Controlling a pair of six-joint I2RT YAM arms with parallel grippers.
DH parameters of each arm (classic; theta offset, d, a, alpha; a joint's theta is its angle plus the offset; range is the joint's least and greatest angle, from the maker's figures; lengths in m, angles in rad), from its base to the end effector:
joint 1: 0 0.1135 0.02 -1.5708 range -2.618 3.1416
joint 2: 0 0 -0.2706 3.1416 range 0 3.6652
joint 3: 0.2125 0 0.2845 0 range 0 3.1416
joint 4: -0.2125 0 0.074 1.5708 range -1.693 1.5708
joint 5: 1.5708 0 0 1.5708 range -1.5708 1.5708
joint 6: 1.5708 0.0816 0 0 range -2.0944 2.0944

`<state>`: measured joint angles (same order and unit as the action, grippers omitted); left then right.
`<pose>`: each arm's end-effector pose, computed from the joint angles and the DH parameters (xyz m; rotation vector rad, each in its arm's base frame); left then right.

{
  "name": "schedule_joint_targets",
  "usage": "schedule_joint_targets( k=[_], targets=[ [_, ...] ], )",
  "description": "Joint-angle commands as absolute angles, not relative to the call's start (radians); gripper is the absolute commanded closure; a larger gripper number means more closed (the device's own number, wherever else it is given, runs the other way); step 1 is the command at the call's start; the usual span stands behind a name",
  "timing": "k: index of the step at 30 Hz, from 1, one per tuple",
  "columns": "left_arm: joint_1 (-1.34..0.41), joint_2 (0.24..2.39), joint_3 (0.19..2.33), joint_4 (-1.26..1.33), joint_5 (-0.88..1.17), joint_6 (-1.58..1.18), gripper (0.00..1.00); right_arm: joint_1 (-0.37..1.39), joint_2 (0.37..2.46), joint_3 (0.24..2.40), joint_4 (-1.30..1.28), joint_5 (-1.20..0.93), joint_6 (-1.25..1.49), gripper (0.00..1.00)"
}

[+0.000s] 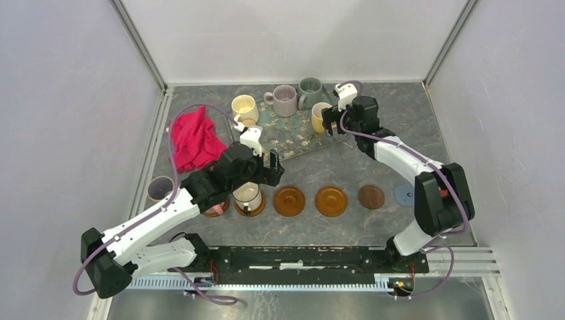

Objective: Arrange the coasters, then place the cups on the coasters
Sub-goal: Pick up the cup from the tray.

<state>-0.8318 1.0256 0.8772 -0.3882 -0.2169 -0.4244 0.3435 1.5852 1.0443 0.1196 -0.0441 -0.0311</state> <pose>0.2121 -0.2067 0.2845 0.3023 2.1164 -0.5251 0.4085 0.1499 0.2287 -0.4004 1.9595 0.2451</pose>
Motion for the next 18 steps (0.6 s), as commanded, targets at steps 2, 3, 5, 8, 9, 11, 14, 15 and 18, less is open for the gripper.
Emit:
schedule_joint_targets(
  k=[2, 3, 5, 8, 9, 11, 14, 15, 18],
  targets=[
    [-0.827, 0.984, 0.866, -0.337, -0.248, -0.347, 0.00, 0.307, 1.620, 1.105, 0.153, -0.179, -0.108, 0.02],
    [-0.827, 0.981, 0.867, -0.342, -0.252, -0.341, 0.00, 0.297, 1.628, 1.107, 0.153, -0.195, -0.112, 0.02],
    [-0.827, 0.977, 0.865, -0.345, -0.255, -0.336, 0.00, 0.283, 1.644, 1.118, 0.148, -0.226, -0.119, 0.02],
    [-0.828, 0.972, 0.861, -0.341, -0.249, -0.339, 0.00, 0.263, 1.677, 1.140, 0.143, -0.277, -0.131, 0.02],
    [-0.827, 0.971, 0.859, -0.339, -0.248, -0.340, 0.00, 0.257, 1.690, 1.155, 0.135, -0.287, -0.135, 0.02],
    [-0.828, 0.973, 0.859, -0.339, -0.248, -0.340, 0.00, 0.246, 1.717, 1.182, 0.118, -0.318, -0.142, 0.02],
    [-0.827, 0.976, 0.859, -0.341, -0.253, -0.338, 0.00, 0.236, 1.753, 1.225, 0.093, -0.354, -0.147, 0.02],
    [-0.827, 0.975, 0.859, -0.342, -0.254, -0.338, 0.00, 0.236, 1.763, 1.238, 0.087, -0.361, -0.149, 0.02],
    [-0.827, 0.978, 0.858, -0.341, -0.257, -0.339, 0.00, 0.234, 1.793, 1.271, 0.062, -0.377, -0.156, 0.02]
  ],
)
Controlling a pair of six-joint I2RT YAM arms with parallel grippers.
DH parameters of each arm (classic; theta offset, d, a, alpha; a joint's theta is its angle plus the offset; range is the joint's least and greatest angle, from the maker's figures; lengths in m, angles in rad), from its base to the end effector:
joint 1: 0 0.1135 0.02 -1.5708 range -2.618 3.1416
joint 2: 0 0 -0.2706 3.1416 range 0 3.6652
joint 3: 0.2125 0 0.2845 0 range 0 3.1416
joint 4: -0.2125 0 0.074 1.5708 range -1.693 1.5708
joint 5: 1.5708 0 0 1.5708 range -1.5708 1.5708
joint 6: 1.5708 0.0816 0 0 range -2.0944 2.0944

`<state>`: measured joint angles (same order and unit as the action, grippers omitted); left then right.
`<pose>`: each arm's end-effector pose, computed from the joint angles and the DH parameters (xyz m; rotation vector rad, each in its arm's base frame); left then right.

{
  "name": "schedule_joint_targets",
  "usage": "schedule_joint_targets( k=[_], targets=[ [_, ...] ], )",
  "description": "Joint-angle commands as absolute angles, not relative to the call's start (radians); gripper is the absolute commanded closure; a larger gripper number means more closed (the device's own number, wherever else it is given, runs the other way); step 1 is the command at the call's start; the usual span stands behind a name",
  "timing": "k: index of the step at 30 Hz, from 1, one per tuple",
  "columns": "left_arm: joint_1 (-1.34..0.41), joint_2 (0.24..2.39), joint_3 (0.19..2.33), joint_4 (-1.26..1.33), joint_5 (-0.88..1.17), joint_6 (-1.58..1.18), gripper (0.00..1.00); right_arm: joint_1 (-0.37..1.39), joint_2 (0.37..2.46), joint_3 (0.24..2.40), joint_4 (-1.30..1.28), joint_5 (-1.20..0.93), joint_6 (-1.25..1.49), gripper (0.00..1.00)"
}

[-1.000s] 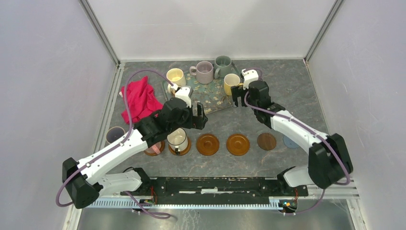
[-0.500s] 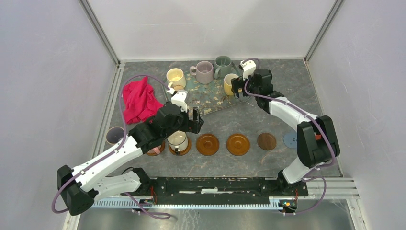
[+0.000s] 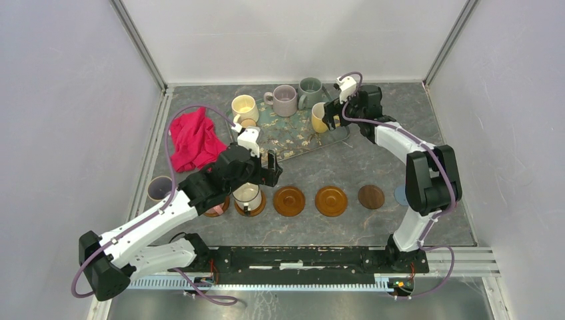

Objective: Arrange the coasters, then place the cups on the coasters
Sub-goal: Pick up the cup from the tray.

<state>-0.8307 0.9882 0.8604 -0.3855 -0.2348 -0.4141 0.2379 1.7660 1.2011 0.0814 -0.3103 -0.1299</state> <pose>0.2084 -0.2000 0.2882 0.2934 2.0896 -0.5153 0.4546 0.1359 0.2102 -0.5632 1.9723 0.3855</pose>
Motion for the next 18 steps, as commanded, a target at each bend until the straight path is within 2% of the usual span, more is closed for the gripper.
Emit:
schedule_joint_targets(
  k=[1, 18],
  targets=[
    [-0.827, 0.979, 0.858, -0.342, -0.257, -0.340, 0.00, 0.234, 1.799, 1.278, 0.057, -0.381, -0.158, 0.02],
    [-0.827, 1.001, 0.857, -0.341, -0.261, -0.344, 0.00, 0.237, 1.826, 1.266, 0.027, -0.437, -0.122, 0.02]
  ],
)
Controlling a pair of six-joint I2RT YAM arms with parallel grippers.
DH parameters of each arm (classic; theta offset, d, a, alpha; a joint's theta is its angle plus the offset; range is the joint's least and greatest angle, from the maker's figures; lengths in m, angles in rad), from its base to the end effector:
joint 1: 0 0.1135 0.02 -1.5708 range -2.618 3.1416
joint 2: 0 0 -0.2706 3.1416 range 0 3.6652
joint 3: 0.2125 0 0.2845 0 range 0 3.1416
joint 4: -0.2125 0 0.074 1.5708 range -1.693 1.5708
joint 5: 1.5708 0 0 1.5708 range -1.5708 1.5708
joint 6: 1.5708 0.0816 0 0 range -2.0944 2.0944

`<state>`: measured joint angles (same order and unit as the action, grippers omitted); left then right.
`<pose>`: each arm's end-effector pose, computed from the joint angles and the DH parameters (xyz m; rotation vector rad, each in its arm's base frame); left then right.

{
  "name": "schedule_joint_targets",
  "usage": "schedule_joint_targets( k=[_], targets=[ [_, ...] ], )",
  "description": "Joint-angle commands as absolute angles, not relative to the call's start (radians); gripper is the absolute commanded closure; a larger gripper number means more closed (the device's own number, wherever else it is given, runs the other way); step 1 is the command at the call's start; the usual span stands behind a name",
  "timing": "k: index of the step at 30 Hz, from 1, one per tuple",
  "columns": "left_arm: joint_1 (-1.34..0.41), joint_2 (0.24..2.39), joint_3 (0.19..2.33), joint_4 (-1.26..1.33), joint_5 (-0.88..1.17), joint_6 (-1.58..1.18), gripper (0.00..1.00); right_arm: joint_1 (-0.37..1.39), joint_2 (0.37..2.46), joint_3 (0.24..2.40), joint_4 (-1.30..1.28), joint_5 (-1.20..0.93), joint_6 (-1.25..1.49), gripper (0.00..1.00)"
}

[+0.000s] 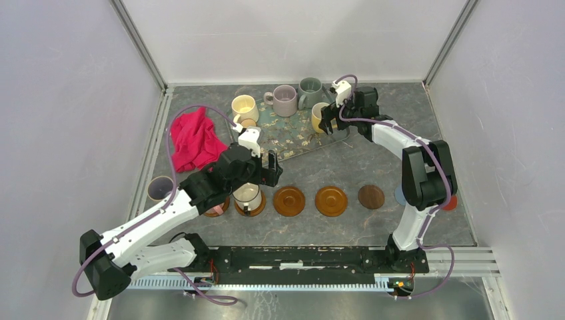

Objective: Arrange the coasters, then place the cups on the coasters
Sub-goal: Pick up the cup from the tray.

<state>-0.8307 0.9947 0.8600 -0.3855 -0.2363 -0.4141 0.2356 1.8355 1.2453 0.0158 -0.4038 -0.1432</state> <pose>0.2092 -0.2007 0.2863 0.2945 2.0953 -0.5097 0.4596 0.1433 0.1888 -0.6306 2.0365 0.4865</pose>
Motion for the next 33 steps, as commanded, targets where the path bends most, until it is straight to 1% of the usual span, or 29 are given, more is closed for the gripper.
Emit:
schedule_joint_targets(
  k=[1, 15, 23, 27, 33],
  targets=[
    [-0.826, 1.002, 0.857, -0.341, -0.262, -0.344, 0.00, 0.238, 1.823, 1.263, 0.028, -0.437, -0.115, 0.02],
    [-0.827, 1.007, 0.853, -0.347, -0.268, -0.347, 0.00, 0.310, 1.753, 1.220, 0.007, -0.343, -0.067, 0.02],
    [-0.827, 1.010, 0.853, -0.351, -0.278, -0.348, 0.00, 0.348, 1.720, 1.202, -0.045, -0.186, -0.007, 0.07],
    [-0.827, 1.014, 0.854, -0.352, -0.280, -0.348, 0.00, 0.364, 1.727, 1.223, -0.101, -0.057, -0.002, 0.11],
    [-0.827, 1.015, 0.851, -0.353, -0.287, -0.351, 0.00, 0.388, 1.732, 1.223, -0.113, 0.049, -0.002, 0.16]
  ],
)
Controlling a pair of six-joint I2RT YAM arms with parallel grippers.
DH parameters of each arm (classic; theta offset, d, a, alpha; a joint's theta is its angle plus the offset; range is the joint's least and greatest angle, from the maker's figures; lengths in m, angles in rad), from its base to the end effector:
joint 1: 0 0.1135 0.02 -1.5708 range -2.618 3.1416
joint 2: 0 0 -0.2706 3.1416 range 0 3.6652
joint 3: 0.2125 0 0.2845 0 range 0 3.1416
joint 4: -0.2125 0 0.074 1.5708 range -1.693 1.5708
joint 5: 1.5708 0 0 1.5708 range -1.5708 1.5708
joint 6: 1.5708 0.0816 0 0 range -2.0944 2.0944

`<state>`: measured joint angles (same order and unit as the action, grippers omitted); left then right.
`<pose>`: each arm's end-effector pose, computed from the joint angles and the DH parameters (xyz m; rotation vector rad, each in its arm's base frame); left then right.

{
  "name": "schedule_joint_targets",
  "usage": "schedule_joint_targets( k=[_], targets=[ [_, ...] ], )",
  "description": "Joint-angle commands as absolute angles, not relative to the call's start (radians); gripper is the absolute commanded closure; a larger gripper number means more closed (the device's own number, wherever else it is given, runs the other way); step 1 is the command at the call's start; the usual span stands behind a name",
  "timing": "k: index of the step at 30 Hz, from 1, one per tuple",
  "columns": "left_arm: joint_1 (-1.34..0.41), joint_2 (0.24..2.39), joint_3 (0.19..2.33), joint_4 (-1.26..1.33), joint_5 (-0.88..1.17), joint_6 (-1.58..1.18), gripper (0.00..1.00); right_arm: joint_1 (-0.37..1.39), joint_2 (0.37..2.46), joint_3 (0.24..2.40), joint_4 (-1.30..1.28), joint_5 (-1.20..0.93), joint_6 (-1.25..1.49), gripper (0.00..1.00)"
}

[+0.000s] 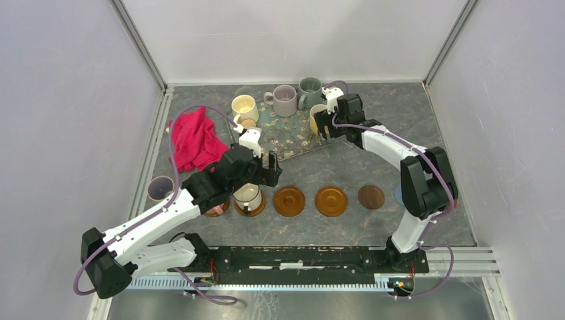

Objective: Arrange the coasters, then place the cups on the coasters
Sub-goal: Pick up the cup from the tray.

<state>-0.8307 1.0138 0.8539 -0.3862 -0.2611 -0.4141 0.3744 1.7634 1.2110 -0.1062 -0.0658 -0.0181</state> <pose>0.2122 -0.2012 0.2788 0.2861 2.1127 -0.4704 0.4289 0.1743 0.1891 -0.4724 2.1908 0.2674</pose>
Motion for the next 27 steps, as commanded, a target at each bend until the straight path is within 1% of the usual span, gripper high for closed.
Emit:
schedule_joint_targets(
  k=[1, 6, 17, 22, 27],
  targets=[
    [-0.827, 1.015, 0.851, -0.353, -0.288, -0.351, 0.00, 0.392, 1.734, 1.225, -0.111, 0.057, -0.006, 0.18],
    [-0.827, 1.015, 0.851, -0.356, -0.291, -0.354, 0.00, 0.414, 1.766, 1.249, -0.115, 0.098, -0.024, 0.26],
    [-0.827, 1.011, 0.847, -0.361, -0.306, -0.359, 0.00, 0.461, 1.798, 1.282, -0.121, 0.170, -0.005, 0.37],
    [-0.827, 1.012, 0.847, -0.361, -0.307, -0.359, 0.00, 0.469, 1.801, 1.280, -0.126, 0.202, -0.002, 0.43],
    [-0.827, 1.009, 0.847, -0.361, -0.305, -0.361, 0.00, 0.470, 1.809, 1.284, -0.129, 0.227, 0.039, 0.46]
  ],
)
